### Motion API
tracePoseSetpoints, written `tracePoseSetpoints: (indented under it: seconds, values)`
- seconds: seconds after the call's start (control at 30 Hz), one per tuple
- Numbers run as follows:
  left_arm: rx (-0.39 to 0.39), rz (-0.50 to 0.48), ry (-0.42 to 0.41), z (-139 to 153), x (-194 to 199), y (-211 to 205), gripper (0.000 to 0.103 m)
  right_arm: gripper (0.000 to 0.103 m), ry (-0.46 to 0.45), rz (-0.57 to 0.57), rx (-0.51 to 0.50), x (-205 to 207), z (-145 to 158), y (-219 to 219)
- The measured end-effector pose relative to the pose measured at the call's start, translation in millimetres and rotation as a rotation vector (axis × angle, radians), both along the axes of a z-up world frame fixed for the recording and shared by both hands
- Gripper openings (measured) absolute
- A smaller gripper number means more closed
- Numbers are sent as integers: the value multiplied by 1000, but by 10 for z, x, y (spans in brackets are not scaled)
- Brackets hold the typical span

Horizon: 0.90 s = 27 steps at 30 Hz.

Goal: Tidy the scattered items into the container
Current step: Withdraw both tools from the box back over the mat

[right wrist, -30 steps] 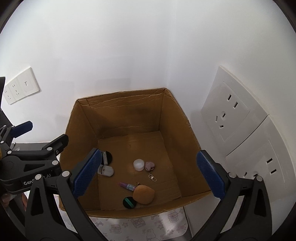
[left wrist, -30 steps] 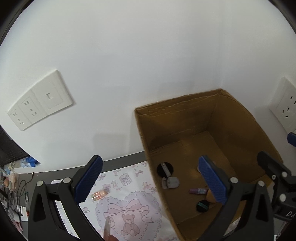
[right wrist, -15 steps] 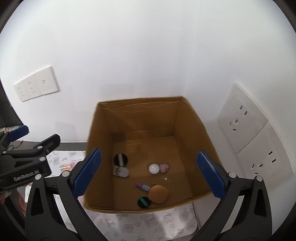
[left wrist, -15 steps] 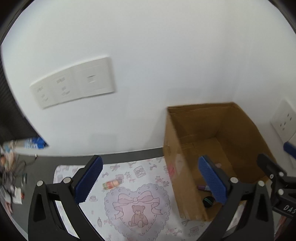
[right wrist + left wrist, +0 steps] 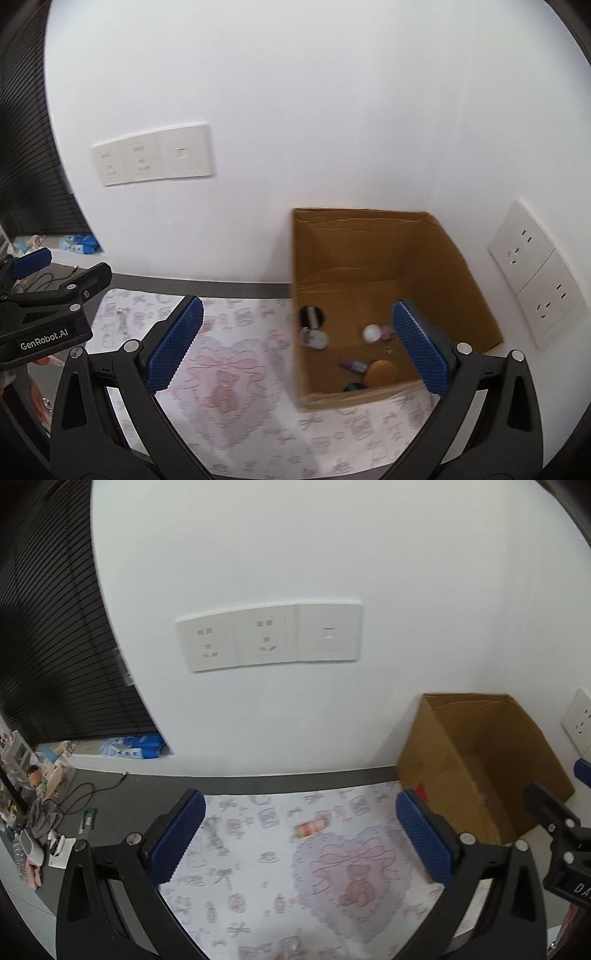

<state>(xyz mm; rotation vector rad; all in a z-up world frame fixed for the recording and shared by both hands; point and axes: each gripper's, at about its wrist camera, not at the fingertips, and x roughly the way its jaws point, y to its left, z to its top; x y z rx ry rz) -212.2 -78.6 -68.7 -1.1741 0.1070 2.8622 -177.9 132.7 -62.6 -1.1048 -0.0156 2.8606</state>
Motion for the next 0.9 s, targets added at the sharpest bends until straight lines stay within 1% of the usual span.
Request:
tracePoseSetpoints:
  seconds: [0.13,0.3,0.5,0.63,0.73,0.77,0.9]
  values:
    - [-11,36,4,-25,167,-434,103,103,6,20,-2,71,28,-382]
    - [-19,69,17,0,332,-854,103,103,-3,48,2,172,12,-809]
    - [-25,100,28,36,439,-1181,103,103,-7,77,16,242,49,-1181]
    - [-9,126,23,9,436,-1323,103,103,-13,108,34,234,80,-1365]
    - [-12,122,45,-57,432,-1381,103,103,-15,127,45,191,78,-1449]
    - [-15,116,41,-118,411,-1404,103,103,-14,131,40,164,66,-1465]
    - [-23,121,-11,-391,284,-1450,103,103,-27,136,15,50,-53,-1488]
